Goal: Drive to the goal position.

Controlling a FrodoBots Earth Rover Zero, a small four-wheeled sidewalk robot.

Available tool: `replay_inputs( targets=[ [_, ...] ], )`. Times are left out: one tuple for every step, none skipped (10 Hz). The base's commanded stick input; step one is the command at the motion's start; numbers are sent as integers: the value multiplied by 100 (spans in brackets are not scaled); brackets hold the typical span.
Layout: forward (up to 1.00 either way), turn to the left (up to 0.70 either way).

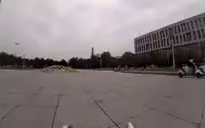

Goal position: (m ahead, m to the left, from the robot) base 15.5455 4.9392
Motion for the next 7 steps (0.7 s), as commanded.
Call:
replay_inputs(
  targets=[
    [70, 0],
    [70, 0],
    [70, 0],
    [70, 0],
    [70, 0],
    [70, 0],
    [70, 0]
  ],
)
